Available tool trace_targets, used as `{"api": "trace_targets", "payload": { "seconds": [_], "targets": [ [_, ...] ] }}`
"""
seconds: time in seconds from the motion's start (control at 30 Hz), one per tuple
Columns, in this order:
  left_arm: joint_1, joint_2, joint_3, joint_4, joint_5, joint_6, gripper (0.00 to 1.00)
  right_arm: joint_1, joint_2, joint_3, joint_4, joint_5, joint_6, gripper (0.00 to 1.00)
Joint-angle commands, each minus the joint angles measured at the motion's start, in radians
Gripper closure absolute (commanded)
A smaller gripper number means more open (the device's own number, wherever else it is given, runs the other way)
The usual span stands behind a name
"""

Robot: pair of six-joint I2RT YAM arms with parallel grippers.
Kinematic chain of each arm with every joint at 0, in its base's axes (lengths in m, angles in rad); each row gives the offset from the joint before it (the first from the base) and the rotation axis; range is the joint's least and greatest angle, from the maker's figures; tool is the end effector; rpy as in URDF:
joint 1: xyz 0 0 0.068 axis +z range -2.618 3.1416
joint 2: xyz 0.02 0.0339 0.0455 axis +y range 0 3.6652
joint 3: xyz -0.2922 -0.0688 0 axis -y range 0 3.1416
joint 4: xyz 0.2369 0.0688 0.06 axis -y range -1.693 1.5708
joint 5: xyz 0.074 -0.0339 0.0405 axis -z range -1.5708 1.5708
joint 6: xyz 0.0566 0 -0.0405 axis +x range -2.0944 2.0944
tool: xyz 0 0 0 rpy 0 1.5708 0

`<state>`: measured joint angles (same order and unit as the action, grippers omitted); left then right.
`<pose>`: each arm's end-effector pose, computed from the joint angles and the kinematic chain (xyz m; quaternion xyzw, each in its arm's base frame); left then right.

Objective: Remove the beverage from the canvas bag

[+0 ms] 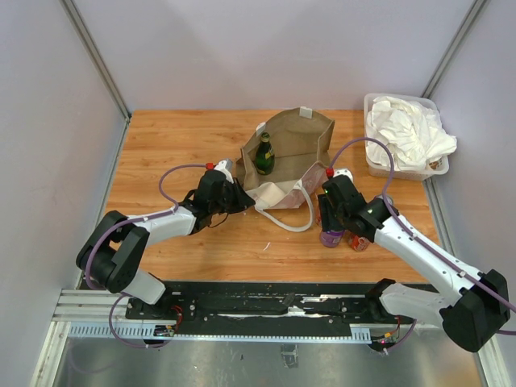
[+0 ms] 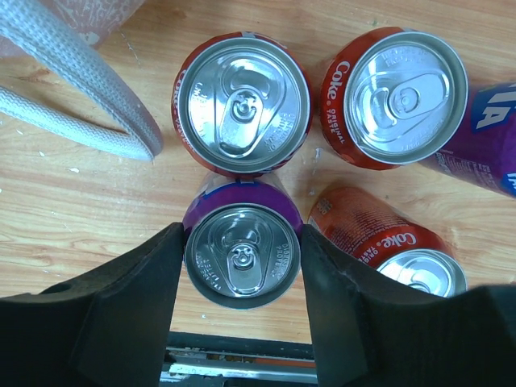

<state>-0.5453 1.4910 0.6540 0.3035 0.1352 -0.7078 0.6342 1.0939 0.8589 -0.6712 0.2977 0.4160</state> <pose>0.2627 -0.1683 0.2029 -0.0370 0.8664 -0.3375 0.3662 0.1784 0.1106 0.2754 -0.0537 0.9346 0.0404 0.3494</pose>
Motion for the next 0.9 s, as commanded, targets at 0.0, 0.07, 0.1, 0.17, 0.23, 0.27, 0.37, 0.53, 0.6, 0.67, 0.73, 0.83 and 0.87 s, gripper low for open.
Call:
{"api": "trace_targets", "payload": {
  "seconds": [0.0,0.07,0.1,0.17,0.23,0.27,0.37,0.53,0.6,0.67,0.73,0.83,0.87],
  "targets": [
    [0.008,0.012,-0.02,-0.008,-0.008,0.001,0.91,0.021,0.004,-0.017,-0.056,-0.003,0.017,0.44],
    [0.008,0.012,-0.019,-0.006,-0.007,0.001,0.91,0.023,0.0,-0.02,-0.069,-0.005,0.021,0.46],
    [0.007,0.014,-0.019,-0.006,-0.006,0.001,0.91,0.023,-0.003,-0.021,-0.077,-0.005,0.022,0.47],
    [0.008,0.013,-0.019,-0.006,-0.005,0.001,0.91,0.027,-0.011,-0.022,-0.092,-0.003,0.029,0.48],
    [0.008,0.014,-0.02,-0.005,-0.005,0.001,0.91,0.028,-0.02,-0.026,-0.106,0.003,0.033,0.48],
    [0.007,0.014,-0.019,-0.004,-0.005,0.001,0.91,0.028,-0.025,-0.026,-0.11,0.004,0.033,0.48],
    [0.008,0.015,-0.019,-0.005,-0.005,-0.001,0.91,0.028,-0.037,-0.027,-0.125,0.004,0.038,0.48],
    [0.008,0.018,-0.018,-0.005,-0.004,0.001,0.91,0.028,-0.045,-0.029,-0.143,0.006,0.037,0.48],
    [0.008,0.019,-0.017,-0.004,-0.003,0.001,0.91,0.028,-0.044,-0.029,-0.143,0.009,0.034,0.45],
    [0.007,0.023,-0.014,-0.004,0.0,0.001,0.91,0.028,-0.039,-0.026,-0.144,0.015,0.033,0.33],
    [0.008,0.024,-0.013,-0.005,0.001,0.001,0.91,0.028,-0.03,-0.022,-0.147,0.024,0.032,0.21],
    [0.008,0.023,-0.01,-0.01,0.0,0.004,0.91,0.028,-0.018,0.007,-0.151,0.043,0.017,0.11],
    [0.007,0.023,-0.01,-0.01,0.0,0.006,0.91,0.028,-0.016,0.022,-0.15,0.047,0.008,0.11]
  ]
}}
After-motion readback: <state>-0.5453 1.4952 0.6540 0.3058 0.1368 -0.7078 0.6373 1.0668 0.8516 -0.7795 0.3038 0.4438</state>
